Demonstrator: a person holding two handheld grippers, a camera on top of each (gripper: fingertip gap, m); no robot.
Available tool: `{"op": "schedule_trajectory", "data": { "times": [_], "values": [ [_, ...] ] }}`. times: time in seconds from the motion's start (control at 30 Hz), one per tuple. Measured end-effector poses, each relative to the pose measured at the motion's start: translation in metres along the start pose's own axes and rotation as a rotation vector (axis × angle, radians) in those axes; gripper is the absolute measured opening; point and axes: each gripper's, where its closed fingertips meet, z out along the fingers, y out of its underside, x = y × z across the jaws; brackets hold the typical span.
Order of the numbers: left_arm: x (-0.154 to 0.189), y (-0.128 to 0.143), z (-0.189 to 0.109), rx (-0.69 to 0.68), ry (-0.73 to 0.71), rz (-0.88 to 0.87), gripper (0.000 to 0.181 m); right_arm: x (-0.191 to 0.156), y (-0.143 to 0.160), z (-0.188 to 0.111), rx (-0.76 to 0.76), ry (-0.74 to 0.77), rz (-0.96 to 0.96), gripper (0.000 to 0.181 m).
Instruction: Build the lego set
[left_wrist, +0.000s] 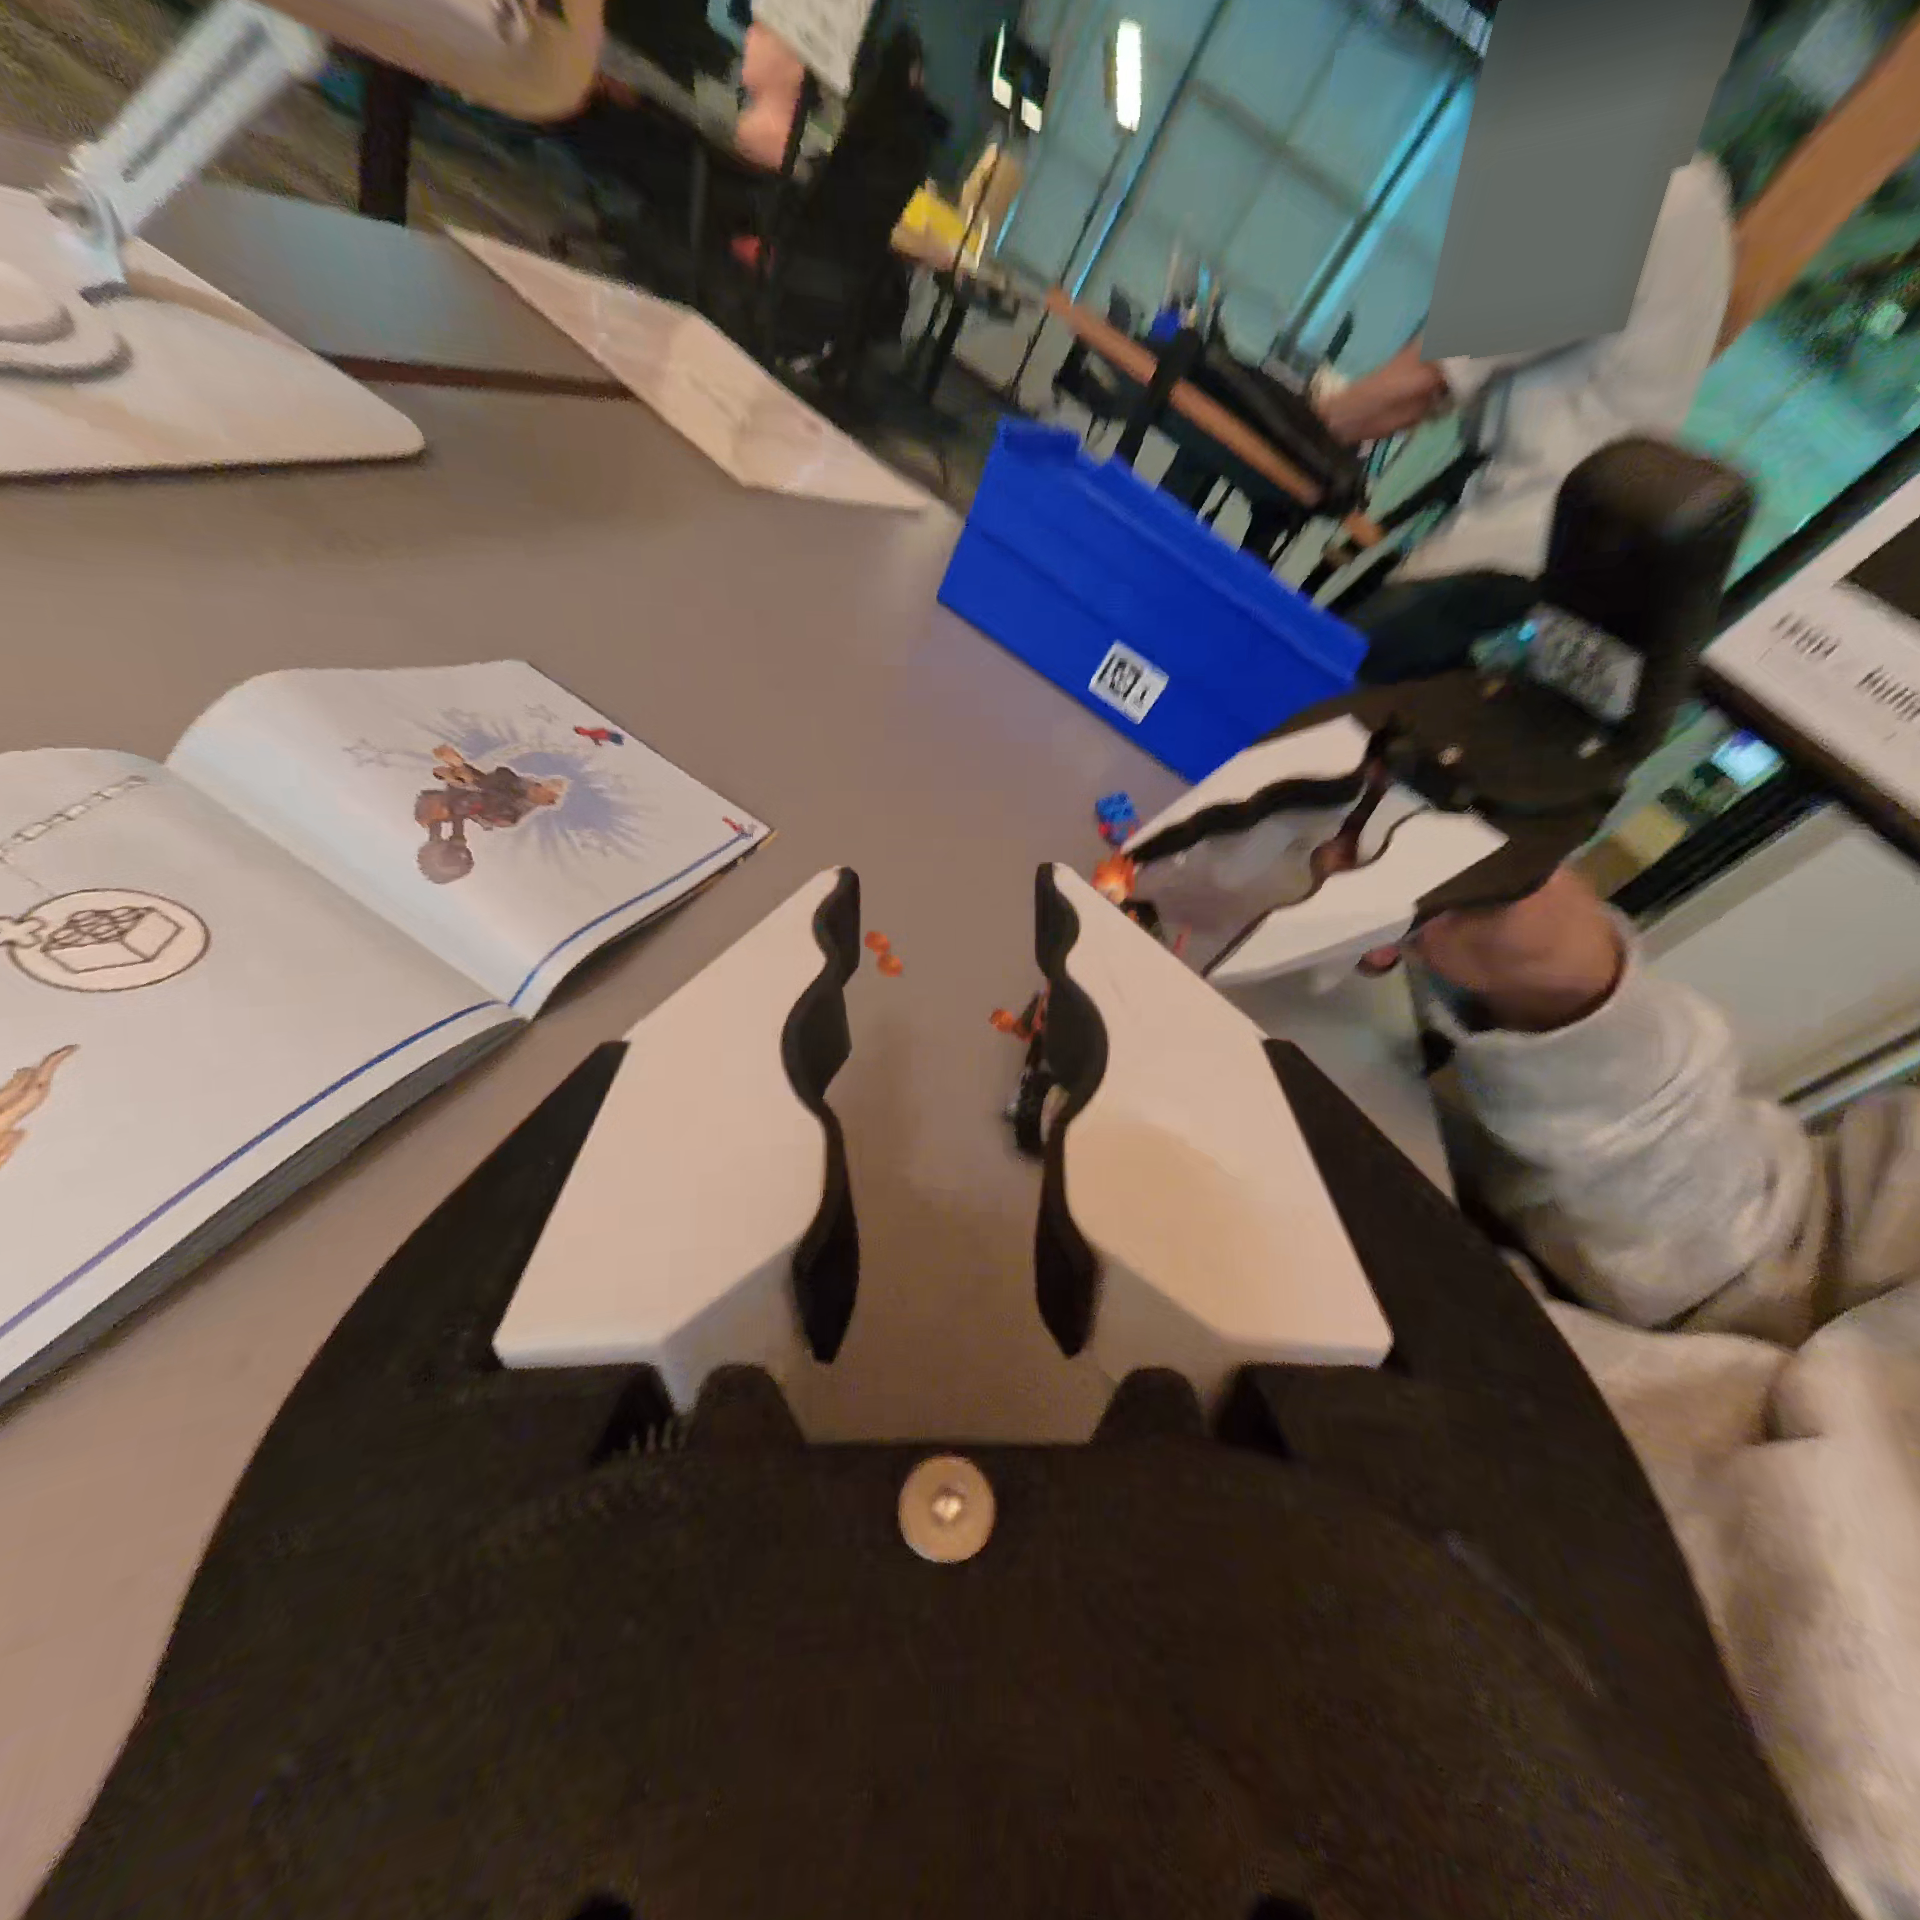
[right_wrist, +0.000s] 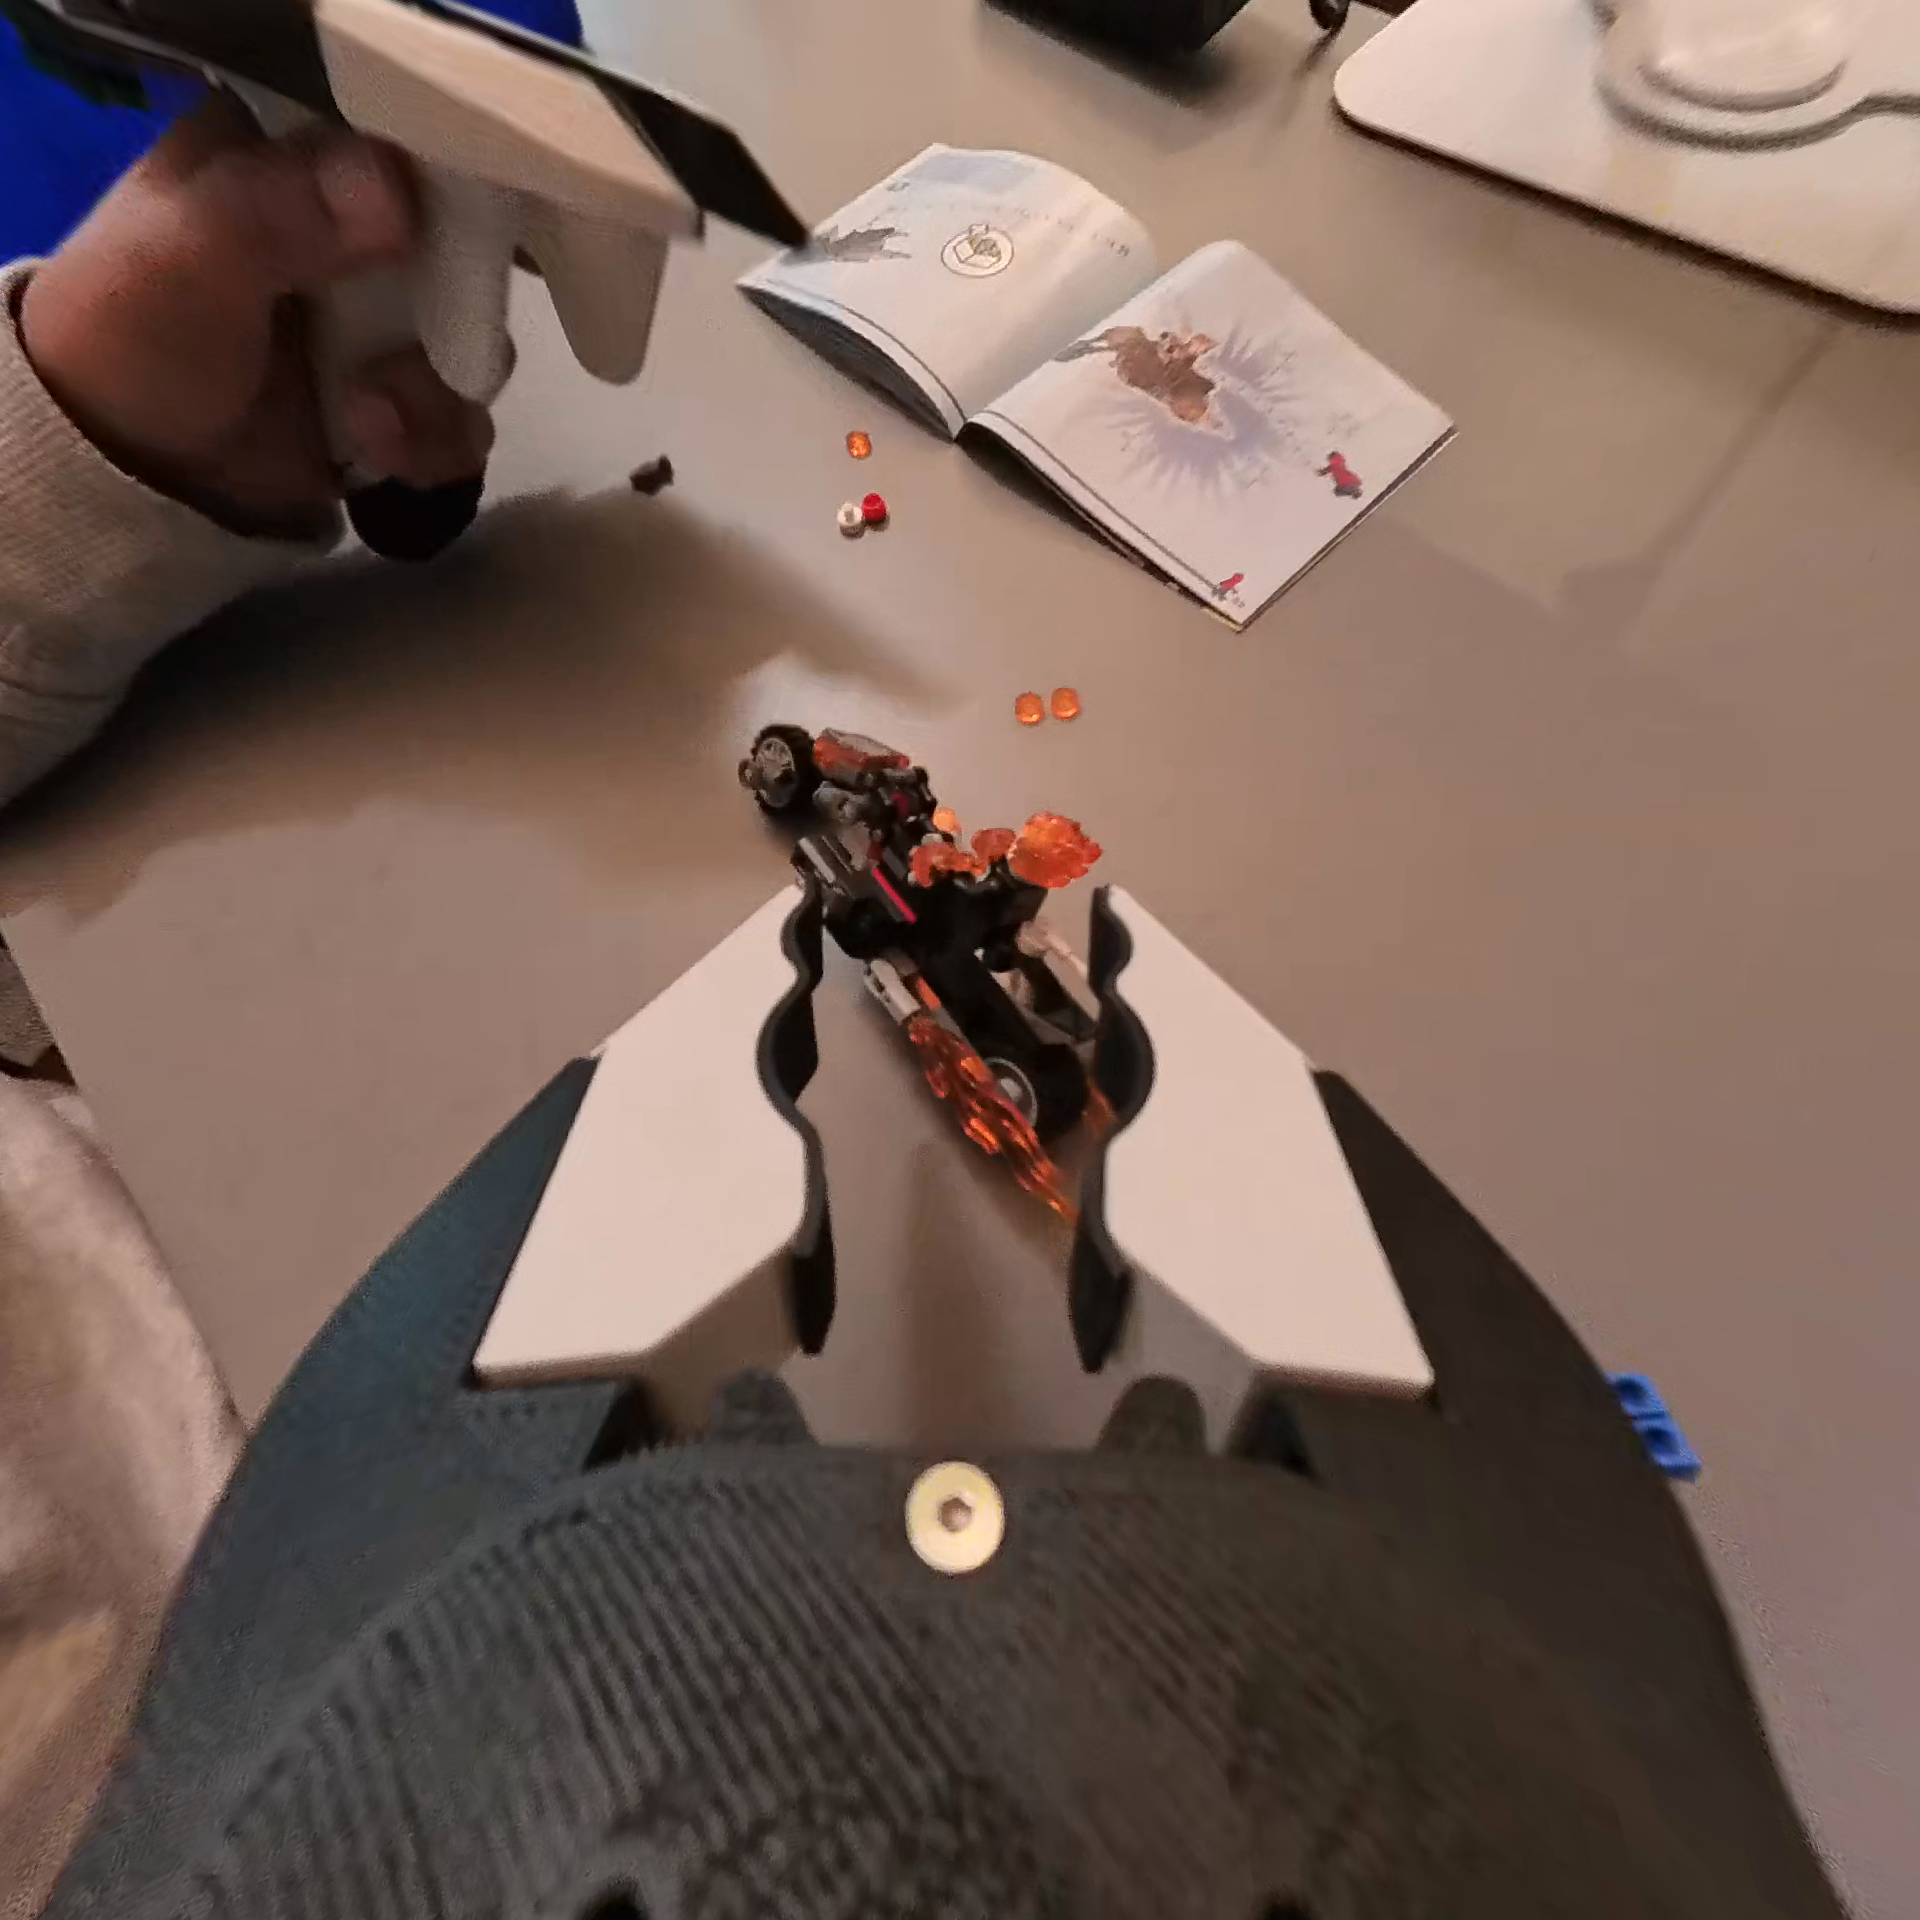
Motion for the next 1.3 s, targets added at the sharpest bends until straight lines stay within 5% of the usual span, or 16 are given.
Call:
{"op": "schedule_trajectory", "data": {
  "times": [0.2, 0.57, 1.3],
  "values": [
    [0.018, -0.024, -0.011, 0.145, 0.164, -0.119, 0.03, 0.005, 0.013, 0.006, -0.022, 0.028, -0.003, 0.043],
    [0.021, -0.017, -0.005, 0.11, 0.181, -0.125, 0.03, -0.014, 0.019, -0.01, 0.032, 0.048, -0.149, 0.026],
    [0.017, -0.008, 0.001, 0.069, 0.153, -0.111, 0.03, -0.019, 0.012, -0.026, 0.108, 0.076, -0.172, 0.034]
  ]
}}
